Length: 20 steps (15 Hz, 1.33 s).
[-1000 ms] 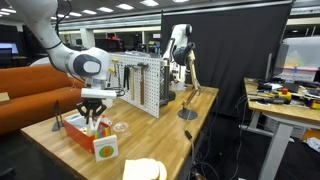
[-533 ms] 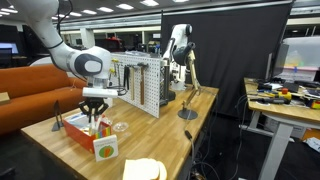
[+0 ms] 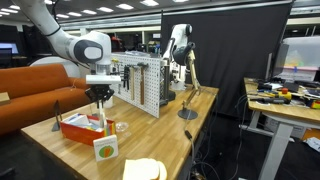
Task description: Move the green book forward. Pick up the yellow book from the book holder and put it on the table.
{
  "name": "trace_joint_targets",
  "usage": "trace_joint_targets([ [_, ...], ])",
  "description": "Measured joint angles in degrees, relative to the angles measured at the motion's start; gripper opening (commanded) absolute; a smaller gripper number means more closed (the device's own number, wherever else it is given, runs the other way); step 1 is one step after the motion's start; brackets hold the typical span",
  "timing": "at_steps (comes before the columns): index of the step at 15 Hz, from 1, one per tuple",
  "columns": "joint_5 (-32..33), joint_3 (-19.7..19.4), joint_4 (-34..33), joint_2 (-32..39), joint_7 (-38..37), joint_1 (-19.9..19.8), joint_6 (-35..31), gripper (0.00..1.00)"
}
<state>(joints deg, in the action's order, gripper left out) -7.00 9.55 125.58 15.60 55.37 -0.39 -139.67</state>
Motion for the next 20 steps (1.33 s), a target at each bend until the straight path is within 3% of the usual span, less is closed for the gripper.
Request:
trace_joint_targets([
  [7, 0.6, -2.8, 3.5, -8.7, -5.8, -0.1, -3.8, 0.04],
  [11, 6.1, -5.8, 5.3, -12.2, -13.1, -0.1, -6.3, 0.04],
  [15, 14.3, -8.2, 5.5, -11.2, -25.9, -0.1, -9.2, 0.04],
  [20, 18.1, -8.4, 1.9, -3.2, -35.8, 0.7, -9.7, 0.04],
])
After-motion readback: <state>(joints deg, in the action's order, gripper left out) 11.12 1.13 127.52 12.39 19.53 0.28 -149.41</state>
